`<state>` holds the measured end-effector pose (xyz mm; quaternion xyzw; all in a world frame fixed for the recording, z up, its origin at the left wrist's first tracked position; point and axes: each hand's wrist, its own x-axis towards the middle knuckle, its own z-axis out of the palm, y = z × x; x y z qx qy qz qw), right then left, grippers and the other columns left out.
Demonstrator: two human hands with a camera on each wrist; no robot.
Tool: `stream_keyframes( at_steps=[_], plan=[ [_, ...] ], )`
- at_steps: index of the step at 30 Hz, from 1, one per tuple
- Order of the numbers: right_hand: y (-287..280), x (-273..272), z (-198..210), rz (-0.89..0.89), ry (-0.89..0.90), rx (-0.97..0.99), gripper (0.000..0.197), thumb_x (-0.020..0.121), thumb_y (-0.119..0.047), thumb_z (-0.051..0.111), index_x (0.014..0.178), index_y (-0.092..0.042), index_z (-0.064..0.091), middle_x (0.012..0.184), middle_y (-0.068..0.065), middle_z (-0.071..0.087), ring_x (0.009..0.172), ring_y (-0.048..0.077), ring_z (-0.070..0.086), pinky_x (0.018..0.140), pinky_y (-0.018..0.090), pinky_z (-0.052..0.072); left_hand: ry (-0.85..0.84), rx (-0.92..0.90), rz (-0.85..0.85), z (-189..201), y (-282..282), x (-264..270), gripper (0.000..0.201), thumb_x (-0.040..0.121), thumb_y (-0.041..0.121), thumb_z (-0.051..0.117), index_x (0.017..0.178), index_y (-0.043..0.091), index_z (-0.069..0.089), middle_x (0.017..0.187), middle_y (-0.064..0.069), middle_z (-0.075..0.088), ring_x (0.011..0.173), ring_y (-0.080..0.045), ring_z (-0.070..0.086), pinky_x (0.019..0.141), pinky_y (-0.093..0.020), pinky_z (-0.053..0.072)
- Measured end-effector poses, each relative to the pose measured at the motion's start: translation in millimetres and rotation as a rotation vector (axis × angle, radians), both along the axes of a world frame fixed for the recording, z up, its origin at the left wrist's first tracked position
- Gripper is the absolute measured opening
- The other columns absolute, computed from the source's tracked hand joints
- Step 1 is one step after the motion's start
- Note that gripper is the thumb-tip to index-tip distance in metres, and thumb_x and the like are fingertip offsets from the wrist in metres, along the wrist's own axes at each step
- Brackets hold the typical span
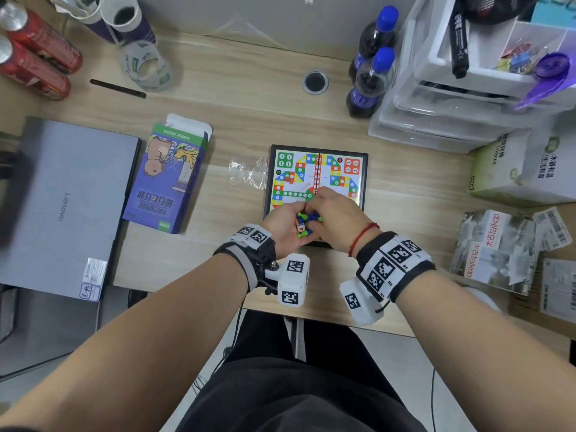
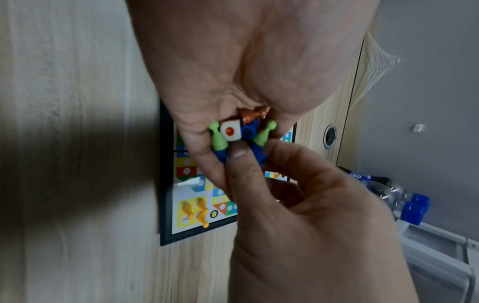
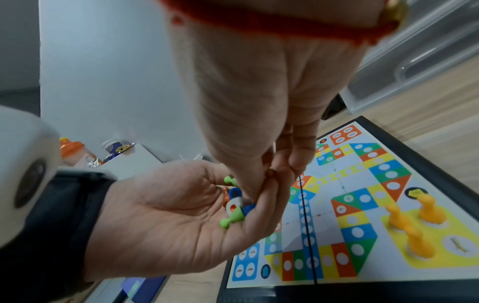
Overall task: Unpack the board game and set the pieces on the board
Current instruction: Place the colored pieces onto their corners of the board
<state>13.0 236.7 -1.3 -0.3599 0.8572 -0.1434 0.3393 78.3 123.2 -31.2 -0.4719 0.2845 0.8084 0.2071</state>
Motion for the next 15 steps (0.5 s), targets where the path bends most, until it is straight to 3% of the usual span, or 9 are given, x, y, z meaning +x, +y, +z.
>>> stream_keyframes(
  at_steps=[5, 9, 11, 13, 15],
  plan=[
    [4.7, 2.5, 4.4, -0.063, 0.004, -0.191, 0.014, 0.083, -0.02, 0.068, 0.094, -0.014, 0.063, 0.096, -0.008, 0.042, 0.084, 0.011, 0.045, 0.074, 0.028, 0.044, 0.035, 0.001, -0.039, 2.9, -5.0, -2.2, 0.029, 0.1, 0.013, 0.036, 0.081, 0.011, 0.057, 0.061, -0.003, 0.062, 0.05, -0.012, 0.061, 0.053, -0.024, 0.052],
    [7.3, 5.7, 6.3, -0.113, -0.007, -0.284, 0.014, 0.081, -0.026, 0.07, 0.091, -0.019, 0.062, 0.095, -0.009, 0.048, 0.085, 0.007, 0.043, 0.072, 0.022, 0.036, 0.04, -0.046, -0.094, 5.3, -7.1, -3.5, 0.032, 0.101, 0.016, 0.033, 0.085, 0.013, 0.06, 0.068, -0.002, 0.065, 0.067, -0.016, 0.064, 0.064, -0.03, 0.054],
    [9.8, 6.0, 8.8, -0.137, 0.001, -0.296, 0.015, 0.081, -0.028, 0.07, 0.091, -0.02, 0.062, 0.087, -0.011, 0.051, 0.082, 0.008, 0.043, 0.071, 0.022, 0.033, 0.03, -0.052, -0.102, 7.6, -6.3, -3.4, 0.03, 0.101, 0.018, 0.034, 0.089, 0.014, 0.061, 0.072, -0.003, 0.067, 0.072, -0.017, 0.064, 0.068, -0.031, 0.054],
    [13.1, 5.8, 11.3, -0.155, 0.004, -0.277, 0.015, 0.081, -0.028, 0.07, 0.09, -0.021, 0.062, 0.076, -0.014, 0.05, 0.077, 0.01, 0.046, 0.069, 0.025, 0.036, 0.018, -0.048, -0.1, 9.5, -5.6, -2.5, 0.028, 0.101, 0.019, 0.036, 0.096, 0.012, 0.062, 0.078, -0.004, 0.068, 0.077, -0.018, 0.064, 0.073, -0.031, 0.053],
    [16.5, 5.9, 13.7, -0.161, -0.009, -0.262, 0.014, 0.08, -0.028, 0.069, 0.089, -0.023, 0.059, 0.072, -0.009, 0.059, 0.072, 0.013, 0.055, 0.068, 0.03, 0.045, 0.005, -0.044, -0.09, 10.0, -4.0, -1.9, 0.026, 0.1, 0.019, 0.039, 0.106, 0.011, 0.063, 0.088, -0.006, 0.067, 0.083, -0.019, 0.062, 0.073, -0.03, 0.055]
  ],
)
